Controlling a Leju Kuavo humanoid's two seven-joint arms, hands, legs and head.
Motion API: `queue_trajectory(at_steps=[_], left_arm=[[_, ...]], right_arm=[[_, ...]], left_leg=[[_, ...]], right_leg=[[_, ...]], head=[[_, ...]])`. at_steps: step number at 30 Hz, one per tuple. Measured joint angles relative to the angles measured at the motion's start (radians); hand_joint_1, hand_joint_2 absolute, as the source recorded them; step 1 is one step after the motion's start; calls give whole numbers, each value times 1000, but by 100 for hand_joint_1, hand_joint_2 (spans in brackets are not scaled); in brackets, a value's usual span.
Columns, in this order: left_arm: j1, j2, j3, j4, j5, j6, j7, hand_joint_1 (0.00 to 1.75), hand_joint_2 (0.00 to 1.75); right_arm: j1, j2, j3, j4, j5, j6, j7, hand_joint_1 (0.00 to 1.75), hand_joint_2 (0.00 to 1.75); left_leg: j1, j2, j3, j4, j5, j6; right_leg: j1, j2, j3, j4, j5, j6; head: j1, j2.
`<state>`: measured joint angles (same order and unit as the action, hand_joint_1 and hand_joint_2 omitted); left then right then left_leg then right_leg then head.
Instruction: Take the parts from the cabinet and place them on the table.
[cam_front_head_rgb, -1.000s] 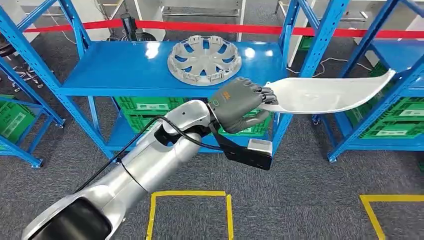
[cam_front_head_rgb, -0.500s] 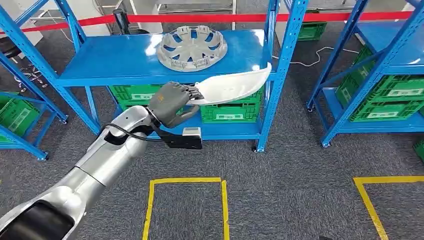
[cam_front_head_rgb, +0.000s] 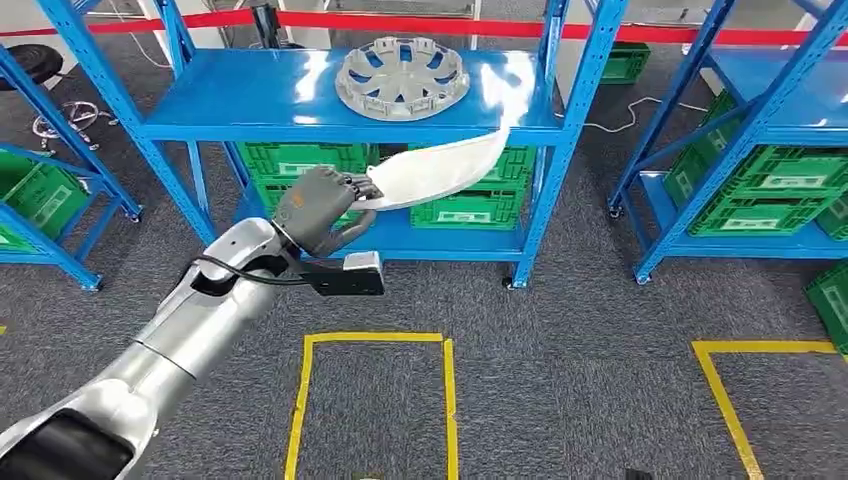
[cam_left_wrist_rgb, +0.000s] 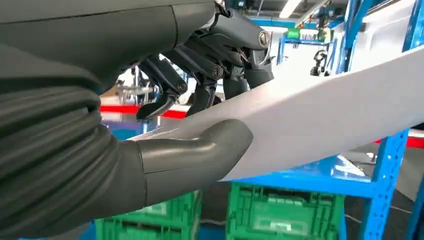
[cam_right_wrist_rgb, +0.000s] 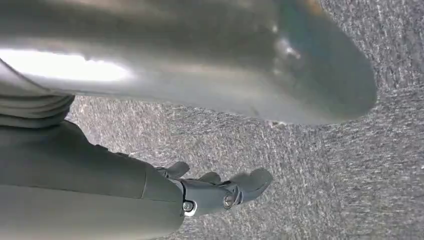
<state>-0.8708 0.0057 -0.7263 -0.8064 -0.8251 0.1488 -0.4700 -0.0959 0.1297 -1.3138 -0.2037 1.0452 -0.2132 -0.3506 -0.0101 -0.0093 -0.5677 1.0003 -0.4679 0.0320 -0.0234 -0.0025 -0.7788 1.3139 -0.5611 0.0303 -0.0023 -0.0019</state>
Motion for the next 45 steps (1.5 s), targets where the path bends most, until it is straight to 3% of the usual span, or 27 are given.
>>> queue_trajectory(at_steps=[2,4,5,6,9,10,12,14,16,17,19,20,21,22,25,27,28,30,32,34,35,36,38,40,41,43,45], left_arm=[[13,2,1,0,0,-2,-2,175,175],[14,1,1,-4,0,-2,-4,175,175],[14,-1,3,-11,-1,-2,-4,175,175],[12,-1,5,-15,-2,-2,-4,175,175],[10,-9,8,-17,-13,-10,-3,175,175],[10,-8,8,-17,-14,-11,-1,175,175],[2,-9,9,-17,-19,-11,3,175,175],[1,-10,9,-16,-19,-11,6,175,175],[5,-11,9,-16,-21,-13,6,175,175],[6,-11,9,-16,-21,-13,6,175,175],[2,-11,9,-16,-21,-14,6,175,175],[-1,-11,9,-16,-21,-14,9,175,175],[-5,-14,9,-16,-22,-14,10,175,175],[-5,-17,9,-16,-22,-15,9,175,175],[-2,-16,10,-16,-23,-14,9,175,175],[-3,-23,10,-16,-23,-14,10,175,175],[-3,-29,10,-16,-24,-14,9,175,175],[3,-41,9,-14,-30,-14,8,175,175],[4,-45,9,-8,-36,-14,9,175,175],[2,-50,9,-6,-43,-14,10,175,175],[0,-54,9,-6,-44,-14,10,175,175],[-3,-59,9,-5,-44,-14,10,175,175],[-2,-64,9,-5,-45,-16,9,175,175],[-7,-68,9,-2,-45,-31,3,175,175],[-9,-75,9,2,-45,-38,2,175,175],[-25,-97,8,10,-45,-48,0,175,175],[-30,-124,8,16,-45,-52,0,175,175]], right_arm=[[2,0,0,0,-8,-1,0,0,0],[1,0,0,0,-9,-3,0,0,0],[0,0,0,0,-9,-4,0,0,0],[0,-1,0,0,-10,-6,0,0,0],[-1,0,0,0,-11,-9,10,0,0],[-1,3,0,0,-11,-9,11,0,0],[-2,3,0,0,-11,-9,11,0,0],[0,3,0,0,-11,-9,11,0,0],[0,3,0,0,-11,-9,11,0,0],[0,3,0,0,-11,-9,11,0,0],[-1,3,0,0,-10,-8,11,0,0],[-1,3,0,0,-10,-8,11,0,0],[-1,3,0,0,-10,-8,11,0,0],[-1,3,0,0,-9,-8,11,0,0],[-4,3,0,0,-10,-7,12,0,0],[-3,5,0,0,-10,-7,11,0,0],[0,5,0,0,-11,-7,11,0,0],[5,4,0,0,-15,-8,11,0,0],[6,3,0,0,-21,-8,9,0,0],[6,3,0,0,-22,-9,9,0,0],[6,3,0,0,-22,-9,9,0,0],[7,2,0,0,-23,-9,10,0,0],[6,2,0,0,-27,-10,9,0,0],[4,2,0,0,-36,-17,10,0,0],[4,4,0,0,-42,-19,12,0,0],[6,2,-1,0,-47,-21,12,0,0],[7,1,-3,0,-53,-28,22,0,0]], left_leg=[[0,-13,-25,7,14,-3],[1,-32,-48,18,26,-10],[4,-39,-56,25,29,-15],[-1,-44,-66,29,32,-20],[2,-75,-70,24,50,-41],[1,-74,-77,29,50,-44],[1,-16,-111,102,-11,-56],[9,-3,-174,261,-91,-70],[19,1,-199,342,-106,-78],[22,5,-175,308,-79,-81],[24,29,-76,142,-3,-82],[22,68,-29,59,16,-78],[6,94,-6,32,0,-74],[4,88,-17,29,3,-58],[5,51,-24,16,4,-35],[12,29,-24,10,14,-18],[11,18,-27,10,16,-13],[8,-13,-31,11,18,-10],[7,-42,-33,18,18,-10],[7,-69,-34,28,15,-14],[9,-82,-37,35,12,-18],[3,-94,-48,43,10,-25],[10,-117,-58,42,17,-38],[11,-144,-61,36,25,-54],[11,-117,-68,43,19,-54],[5,-26,-116,144,-43,-64],[11,-2,-191,304,-108,-71]], right_leg=[[1,2,38,-12,52,-2],[1,20,151,-163,88,-10],[-1,59,202,-251,51,-19],[-1,75,221,-275,44,-18],[5,46,217,-276,48,-27],[-8,32,218,-286,56,-37],[-7,12,215,-288,62,-49],[-7,-12,211,-288,64,-51],[-9,-36,209,-287,66,-48],[-10,-48,209,-287,66,-47],[-14,-69,211,-285,65,-43],[-12,-78,212,-285,64,-38],[-7,-86,210,-284,64,-29],[-5,-98,212,-285,65,-23],[-5,-133,220,-291,64,-4],[-11,-41,196,-237,19,1],[-11,-16,160,-161,-22,0],[-2,0,80,0,-81,0],[1,2,70,-1,-42,-5],[-1,15,137,-153,49,-9],[-5,44,174,-235,84,-10],[-10,104,181,-258,63,-11],[-6,85,177,-258,66,-15],[-10,60,181,-265,73,-29],[-13,42,184,-270,77,-35],[-10,16,185,-271,77,-45],[-8,-17,186,-271,75,-47]], head=[[0,0],[0,0],[-1,0],[-2,0],[1,0],[2,0],[-12,0],[-11,0],[-11,0],[-11,0],[-12,0],[-12,0],[-13,0],[-10,0],[-11,0],[-8,0],[-5,0],[-4,0],[-4,0],[-4,0],[-4,0],[-4,0],[-4,0],[-6,0],[-3,0],[-18,0],[-18,0]])
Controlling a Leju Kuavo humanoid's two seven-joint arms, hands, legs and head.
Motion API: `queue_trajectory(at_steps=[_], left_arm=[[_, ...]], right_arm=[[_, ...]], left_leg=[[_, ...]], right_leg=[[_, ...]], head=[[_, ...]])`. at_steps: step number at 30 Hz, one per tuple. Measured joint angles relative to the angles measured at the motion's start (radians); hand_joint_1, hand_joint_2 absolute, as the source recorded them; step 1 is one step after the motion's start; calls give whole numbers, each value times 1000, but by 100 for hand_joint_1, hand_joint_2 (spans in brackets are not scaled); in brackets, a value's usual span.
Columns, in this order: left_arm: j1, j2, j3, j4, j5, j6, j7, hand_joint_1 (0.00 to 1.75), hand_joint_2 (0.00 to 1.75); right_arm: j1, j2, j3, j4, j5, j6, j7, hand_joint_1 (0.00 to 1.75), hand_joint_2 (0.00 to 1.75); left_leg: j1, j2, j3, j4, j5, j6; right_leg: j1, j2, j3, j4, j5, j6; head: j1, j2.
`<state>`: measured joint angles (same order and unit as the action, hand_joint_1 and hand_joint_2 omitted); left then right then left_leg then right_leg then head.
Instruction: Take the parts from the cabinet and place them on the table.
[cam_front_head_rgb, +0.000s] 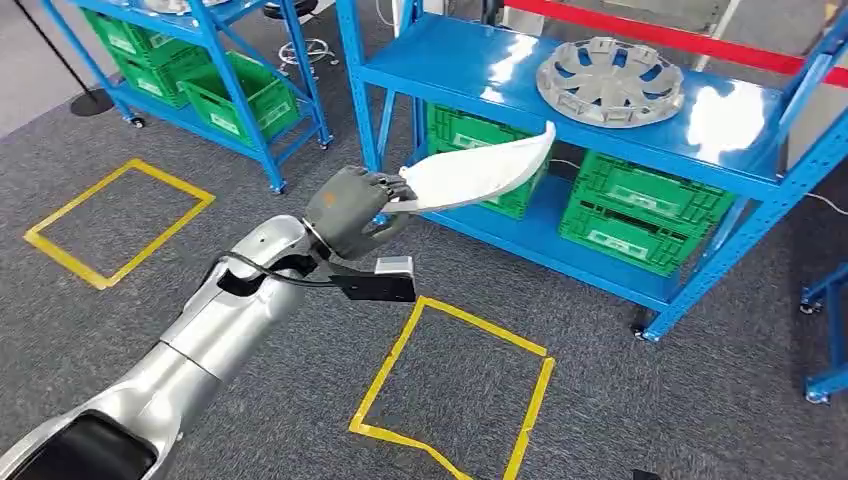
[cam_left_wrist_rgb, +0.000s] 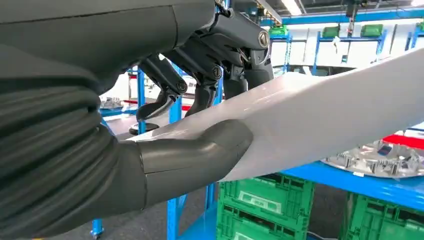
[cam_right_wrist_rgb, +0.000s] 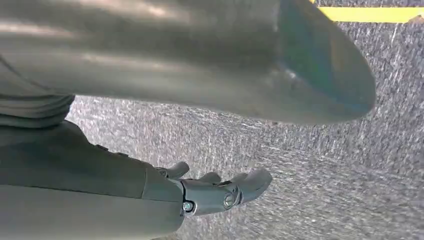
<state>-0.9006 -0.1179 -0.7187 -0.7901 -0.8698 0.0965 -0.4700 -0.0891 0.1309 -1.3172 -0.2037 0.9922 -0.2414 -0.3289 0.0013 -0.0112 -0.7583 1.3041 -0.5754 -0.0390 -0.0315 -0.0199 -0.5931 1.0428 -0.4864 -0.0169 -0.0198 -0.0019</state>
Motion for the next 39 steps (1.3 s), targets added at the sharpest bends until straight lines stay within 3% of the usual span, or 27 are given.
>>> queue_trajectory(at_steps=[2,3,4,5,6,7,10,11,12,13,15,16,18,20,21,22,25,26,28,29,31,32,33,35,36,37,39], left_arm=[[-1,-24,0,11,-1,0,0,175,175],[-3,-34,-1,15,-1,0,1,175,175],[-10,-51,-1,19,-3,-1,8,175,175],[-17,-65,-1,20,-5,-2,13,175,175],[-26,-85,-1,19,-11,-7,20,175,175],[-32,-104,-2,17,-15,-13,29,175,175],[-31,-118,-2,5,-32,-31,56,175,175],[-27,-120,-2,-6,-35,-32,64,175,175],[-27,-121,0,-13,-40,-34,71,175,175],[-26,-124,0,-18,-43,-34,71,175,175],[-15,-132,0,-25,-51,-39,71,175,175],[-8,-133,0,-25,-52,-41,71,175,175],[-2,-133,0,-25,-58,-48,75,175,175],[-3,-133,1,-28,-59,-48,76,175,175],[-3,-135,1,-31,-60,-48,77,175,175],[-3,-137,3,-34,-63,-51,79,175,175],[0,-140,7,-40,-72,-58,82,175,175],[1,-138,10,-42,-73,-60,83,175,175],[1,-138,13,-45,-74,-60,84,175,175],[1,-139,15,-48,-74,-60,84,175,175],[8,-138,18,-50,-76,-64,84,175,175],[12,-138,18,-49,-79,-66,84,175,175],[15,-138,19,-49,-82,-68,86,175,175],[15,-137,27,-49,-84,-69,87,175,175],[14,-135,32,-49,-90,-62,88,175,175],[15,-128,37,-48,-95,-49,90,175,175],[27,-93,53,-45,-101,-3,79,175,175]], right_arm=[[-2,0,-5,0,-6,-11,13,0,0],[-3,0,-7,0,-9,-16,16,0,0],[-3,0,-8,0,-10,-21,25,0,0],[-4,0,-10,0,-12,-29,28,0,0],[-4,-1,-15,0,-18,-37,31,0,0],[-5,-1,-17,0,-21,-42,32,0,0],[-14,-3,-22,0,-30,-55,26,0,0],[-16,-3,-22,0,-30,-55,22,0,0],[-15,-5,-22,0,-32,-55,20,0,0],[-13,-6,-23,0,-34,-55,20,0,0],[-9,-11,-26,0,-40,-61,20,0,0],[-8,-12,-29,0,-42,-64,21,0,0],[-8,-13,-31,0,-41,-65,26,0,0],[-8,-13,-31,0,-40,-65,27,0,0],[-9,-14,-31,0,-40,-66,29,0,0],[-9,-13,-31,0,-39,-68,33,0,0],[-12,-14,-31,0,-39,-79,42,0,0],[-13,-12,-31,0,-39,-80,42,0,0],[-13,-11,-31,0,-39,-83,42,0,0],[-10,-11,-31,0,-39,-83,42,0,0],[-6,-11,-32,0,-39,-87,45,0,0],[-5,-12,-32,-1,-39,-93,45,0,0],[-6,-11,-32,-1,-39,-100,47,0,0],[-7,-11,-32,-1,-37,-104,49,0,0],[-6,-10,-32,-1,-26,-101,46,0,0],[-4,-10,-31,-1,-15,-90,38,0,0],[-3,-10,-22,-1,10,-69,23,0,0]], left_leg=[[6,5,-12,29,11,-3],[7,8,15,-20,43,-1],[7,18,68,-117,89,3],[5,41,115,-202,121,8],[-5,92,145,-265,111,14],[-10,82,149,-269,116,25],[-18,50,141,-272,119,40],[-5,39,153,-288,130,52],[-6,29,154,-292,133,56],[-6,21,152,-291,137,63],[-8,-6,147,-291,139,68],[-8,-22,145,-288,139,68],[-7,-51,142,-280,139,67],[-3,-80,137,-266,136,58],[-2,-91,131,-259,134,51],[-7,-107,121,-250,133,42],[-4,-133,117,-265,147,21],[-3,-141,109,-262,148,17],[-10,-43,78,-193,100,9],[-6,-17,44,-121,62,5],[-2,0,-26,27,7,0],[0,1,-34,44,12,-1],[1,3,-18,15,36,0],[0,27,69,-145,111,8],[-6,80,122,-236,137,17],[-23,103,127,-262,121,22],[-23,75,129,-265,128,33]], right_leg=[[0,-25,2,0,-1,0],[-1,-37,3,0,-2,1],[-1,-52,7,0,-4,4],[0,-62,10,0,-6,7],[4,-74,12,0,-9,13],[8,-84,12,2,-9,22],[5,-109,23,-10,-5,39],[-1,-100,21,-7,-13,48],[-1,-48,14,18,-35,49],[-2,-15,-10,75,-70,48],[1,13,-80,225,-135,50],[3,18,-112,283,-149,51],[2,19,-96,238,-97,51],[-5,41,-15,69,-12,53],[-13,92,9,22,-23,54],[-5,95,7,15,-24,50],[1,62,11,18,-18,32],[-11,44,12,9,-12,20],[-6,25,14,6,-9,6],[-2,12,13,6,-9,5],[1,-19,13,6,-11,1],[2,-33,13,6,-12,1],[3,-46,14,6,-13,1],[4,-72,18,6,-17,4],[6,-84,23,6,-20,7],[13,-92,23,8,-24,15],[12,-110,27,3,-24,24]], head=[[0,0],[0,0],[0,0],[0,0],[0,0],[2,0],[3,0],[5,0],[4,0],[6,0],[10,0],[9,0],[9,0],[9,0],[9,0],[10,0],[10,0],[10,0],[-3,0],[-3,0],[-3,0],[-3,0],[-3,0],[-3,0],[-3,0],[-3,0],[-1,0]])
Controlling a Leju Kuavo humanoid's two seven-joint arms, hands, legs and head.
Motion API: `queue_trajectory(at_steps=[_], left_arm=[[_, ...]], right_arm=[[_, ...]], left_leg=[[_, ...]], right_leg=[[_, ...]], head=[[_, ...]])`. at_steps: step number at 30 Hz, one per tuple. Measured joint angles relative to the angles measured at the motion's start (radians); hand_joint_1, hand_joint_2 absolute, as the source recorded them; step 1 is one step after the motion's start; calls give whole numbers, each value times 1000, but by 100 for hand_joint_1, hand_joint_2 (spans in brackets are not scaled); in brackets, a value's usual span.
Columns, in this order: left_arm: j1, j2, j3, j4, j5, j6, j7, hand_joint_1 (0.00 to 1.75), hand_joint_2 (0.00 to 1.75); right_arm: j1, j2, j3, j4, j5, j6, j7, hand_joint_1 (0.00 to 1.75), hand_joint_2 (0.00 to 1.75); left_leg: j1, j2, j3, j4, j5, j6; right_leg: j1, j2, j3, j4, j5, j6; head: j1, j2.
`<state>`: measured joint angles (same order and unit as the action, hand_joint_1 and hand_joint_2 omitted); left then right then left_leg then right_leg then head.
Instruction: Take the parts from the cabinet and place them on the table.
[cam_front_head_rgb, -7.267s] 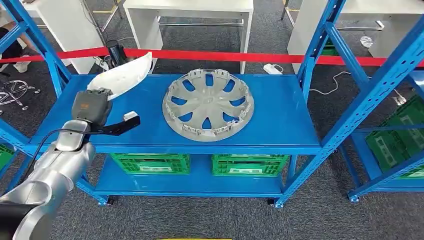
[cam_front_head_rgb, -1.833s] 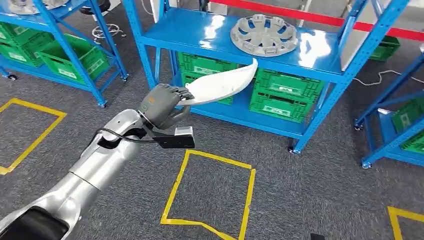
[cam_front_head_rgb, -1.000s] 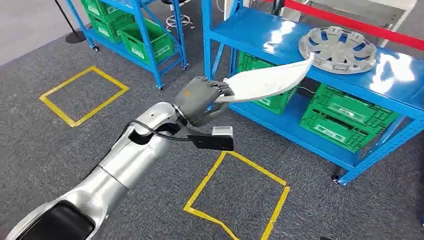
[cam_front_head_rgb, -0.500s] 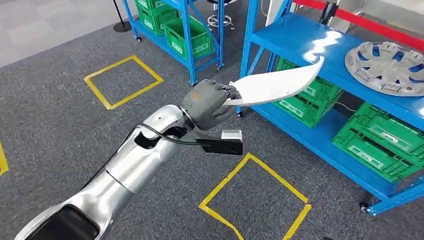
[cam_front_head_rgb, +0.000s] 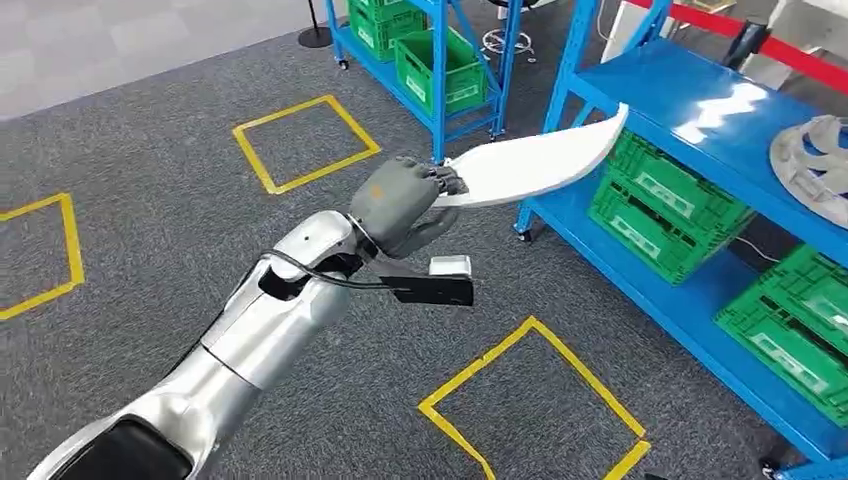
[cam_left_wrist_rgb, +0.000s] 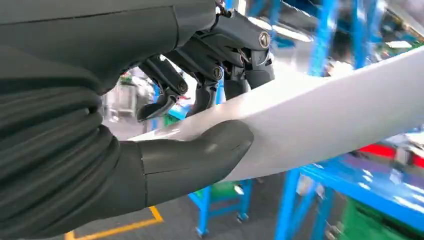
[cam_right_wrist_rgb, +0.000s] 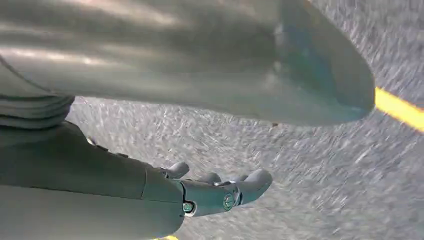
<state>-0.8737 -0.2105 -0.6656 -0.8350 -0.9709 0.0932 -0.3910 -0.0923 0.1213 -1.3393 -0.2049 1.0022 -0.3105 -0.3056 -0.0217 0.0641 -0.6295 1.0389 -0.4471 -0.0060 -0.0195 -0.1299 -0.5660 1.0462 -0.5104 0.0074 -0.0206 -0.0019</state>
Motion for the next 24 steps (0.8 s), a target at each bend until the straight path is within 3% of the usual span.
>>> queue_trajectory(at_steps=[2,4,6,7,8,9,11,12,13,16,17,18,19,20,21,22,23,24], left_arm=[[24,50,25,3,-1,48,-14,175,175],[46,86,49,7,-1,68,-23,175,175],[61,96,55,7,-1,71,-26,175,175],[71,100,55,7,-1,71,-26,175,175],[80,106,56,7,-1,69,-26,175,175],[87,111,56,7,-2,65,-26,175,175],[88,119,61,6,10,51,-32,175,175],[88,122,67,5,19,43,-41,175,175],[85,124,73,6,24,37,-47,175,175],[83,133,84,8,32,36,-63,175,175],[82,138,90,9,33,36,-66,175,175],[83,139,97,10,34,36,-67,175,175],[78,141,103,11,34,35,-67,175,175],[74,141,106,11,35,35,-67,175,175],[74,141,109,12,35,35,-68,175,175],[76,142,113,13,35,35,-68,175,175],[80,144,115,13,36,36,-68,175,175],[83,146,118,14,36,36,-69,175,175]], right_arm=[[-1,2,14,0,19,14,-6,0,0],[6,1,21,0,26,16,-6,0,0],[18,-2,22,0,26,16,-5,0,0],[19,-5,24,0,27,16,-5,0,0],[19,-5,27,0,27,16,-5,0,0],[18,-5,28,0,27,16,-4,0,0],[18,-5,29,0,24,14,3,0,0],[18,-5,29,0,20,10,3,0,0],[20,-3,29,0,15,6,4,0,0],[17,-2,29,0,3,-5,8,0,0],[16,-1,29,0,2,-10,8,0,0],[16,2,29,0,0,-13,6,0,0],[17,2,29,-2,0,-13,-2,0,0],[20,1,29,-4,-2,-12,-9,0,0],[23,1,29,-5,-4,-10,-18,0,0],[24,-1,29,-7,-5,-7,-23,0,0],[22,-3,29,-9,-6,-5,-25,0,0],[21,-5,29,-10,-7,-3,-28,0,0]], left_leg=[[-1,-21,5,-12,6,12],[9,-41,12,-24,17,27],[11,-78,7,-24,19,32],[11,-96,7,-23,19,32],[11,-113,7,-20,19,31],[13,-131,7,-17,18,30],[20,-163,6,-5,14,20],[22,-177,3,3,9,13],[19,-188,-5,12,6,3],[25,-223,-17,5,17,-20],[27,-239,-22,2,22,-29],[28,-214,-26,9,18,-28],[19,-144,-40,41,-4,-31],[19,-106,-70,100,-38,-34],[21,-84,-108,182,-76,-36],[22,-77,-145,258,-104,-38],[24,-75,-165,302,-113,-37],[24,-74,-161,296,-100,-36]], right_leg=[[-4,-18,9,-5,-2,10],[-11,88,-16,49,-41,14],[-9,123,-90,204,-113,17],[-8,127,-126,272,-133,18],[-7,129,-149,305,-129,19],[-8,129,-145,279,-97,19],[-13,140,-81,130,-5,23],[-21,175,-43,48,29,28],[-26,237,-36,27,3,32],[-14,201,-38,26,9,8],[-18,185,-32,22,14,-3],[-20,167,-29,16,19,-11],[-17,158,-27,12,20,-20],[-12,144,-26,10,20,-25],[-8,128,-26,10,19,-27],[-5,111,-26,10,18,-29],[-3,95,-26,10,17,-31],[-1,82,-25,10,16,-32]], head=[[0,0],[-2,0],[2,0],[2,0],[3,0],[3,0],[3,0],[3,0],[5,0],[4,0],[4,0],[5,0],[-5,0],[-8,0],[-8,0],[-8,0],[-8,0],[-8,0]])
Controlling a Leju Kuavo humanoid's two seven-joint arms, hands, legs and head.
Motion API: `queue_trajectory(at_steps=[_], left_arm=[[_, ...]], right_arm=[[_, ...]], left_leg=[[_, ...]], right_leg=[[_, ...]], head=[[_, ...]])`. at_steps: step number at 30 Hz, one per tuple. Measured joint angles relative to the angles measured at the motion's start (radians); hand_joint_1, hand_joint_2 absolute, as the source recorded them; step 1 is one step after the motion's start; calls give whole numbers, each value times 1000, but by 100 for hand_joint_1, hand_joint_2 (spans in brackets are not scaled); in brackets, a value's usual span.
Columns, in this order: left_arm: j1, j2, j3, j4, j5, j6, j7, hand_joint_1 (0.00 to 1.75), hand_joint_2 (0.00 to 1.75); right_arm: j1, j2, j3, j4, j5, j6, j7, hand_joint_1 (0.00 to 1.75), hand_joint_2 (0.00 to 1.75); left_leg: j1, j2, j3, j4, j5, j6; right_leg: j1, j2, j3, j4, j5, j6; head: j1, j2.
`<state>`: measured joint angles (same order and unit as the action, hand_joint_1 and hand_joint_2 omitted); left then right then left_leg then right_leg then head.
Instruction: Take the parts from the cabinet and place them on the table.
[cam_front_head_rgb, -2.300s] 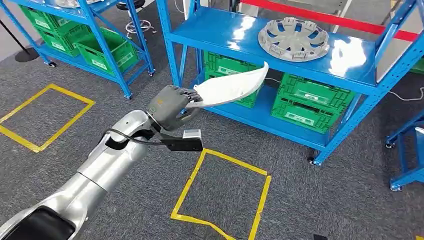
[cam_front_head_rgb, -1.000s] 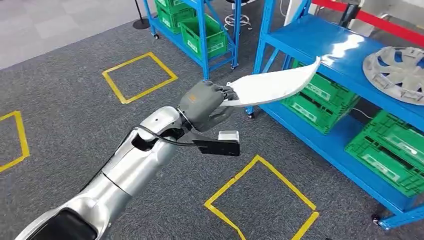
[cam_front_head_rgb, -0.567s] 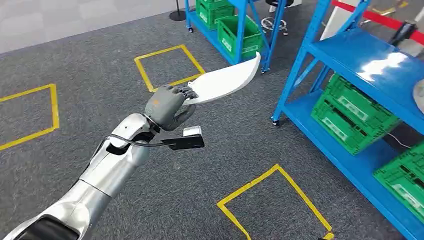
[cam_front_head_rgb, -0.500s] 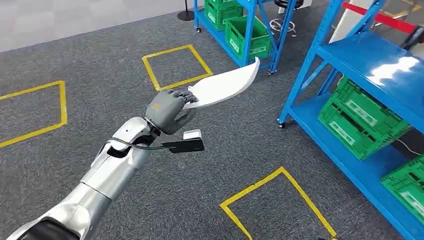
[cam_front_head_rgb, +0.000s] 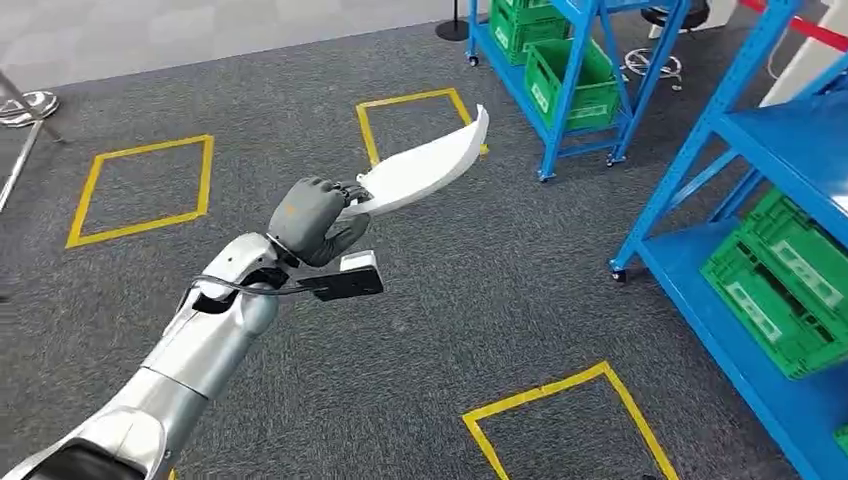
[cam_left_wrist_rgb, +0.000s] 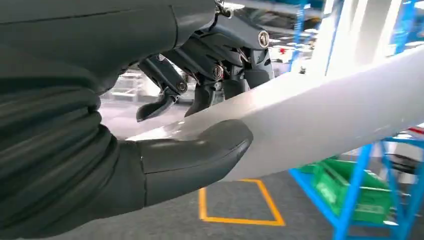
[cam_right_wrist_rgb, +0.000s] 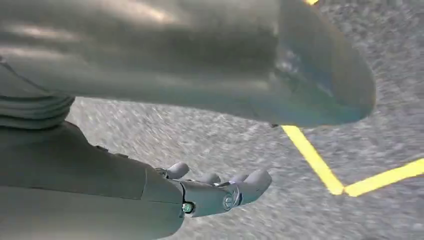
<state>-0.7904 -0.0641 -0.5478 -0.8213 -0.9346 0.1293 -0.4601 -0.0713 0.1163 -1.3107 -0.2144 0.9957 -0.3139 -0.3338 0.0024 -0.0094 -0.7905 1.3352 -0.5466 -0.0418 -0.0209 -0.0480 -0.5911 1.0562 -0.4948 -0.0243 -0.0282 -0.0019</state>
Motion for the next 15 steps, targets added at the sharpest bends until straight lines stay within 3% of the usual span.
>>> queue_trajectory(at_steps=[2,3,4,5,8,9,10,11,13,14,15], left_arm=[[1,5,9,0,0,2,-2,175,175],[-1,7,13,-2,0,3,-4,175,175],[-5,7,15,-3,0,3,-7,175,175],[-10,6,17,-4,0,3,-10,175,175],[-24,11,33,-1,1,5,-16,175,175],[-27,12,38,-2,1,8,-16,175,175],[-34,13,40,-1,2,13,-19,175,175],[-40,11,42,1,2,18,-21,175,175],[-34,10,43,3,2,27,-28,175,175],[-29,11,45,6,1,33,-33,175,175],[-25,14,48,12,1,39,-36,175,175]], right_arm=[[-2,-2,0,0,-1,2,-7,0,0],[-2,-2,0,0,-2,3,-9,0,0],[-2,-2,0,0,-2,3,-8,0,0],[-3,-2,0,0,-3,8,-6,0,0],[-11,-2,0,0,-3,9,-1,0,0],[-14,-1,0,0,-3,10,-1,0,0],[-15,-1,0,0,-2,10,0,0,0],[-14,-1,0,0,0,11,3,0,0],[-9,-3,0,0,0,12,10,0,0],[-7,-5,0,0,0,13,11,0,0],[-6,-5,0,0,0,17,11,0,0]], left_leg=[[-1,10,71,-129,69,7],[-4,36,126,-224,107,14],[-17,106,156,-286,98,22],[-22,106,162,-292,103,33],[-30,62,157,-295,106,46],[-17,49,168,-309,115,55],[-16,37,171,-315,118,59],[-14,26,169,-316,120,66],[-13,-4,169,-316,119,69],[-13,-19,169,-314,119,69],[-12,-35,169,-311,119,69]], right_leg=[[2,-26,5,0,-3,2],[3,-39,10,0,-7,3],[5,-50,14,0,-10,7],[12,-62,14,2,-14,14],[10,-97,25,-7,-15,28],[5,-86,25,-4,-22,37],[1,-16,19,16,-34,41],[-1,24,-9,72,-67,41],[1,46,-88,227,-131,46],[1,47,-119,280,-141,47],[0,47,-131,289,-127,48]], head=[[0,0],[0,0],[0,0],[2,0],[0,0],[1,0],[1,0],[1,0],[8,0],[8,0],[8,0]])
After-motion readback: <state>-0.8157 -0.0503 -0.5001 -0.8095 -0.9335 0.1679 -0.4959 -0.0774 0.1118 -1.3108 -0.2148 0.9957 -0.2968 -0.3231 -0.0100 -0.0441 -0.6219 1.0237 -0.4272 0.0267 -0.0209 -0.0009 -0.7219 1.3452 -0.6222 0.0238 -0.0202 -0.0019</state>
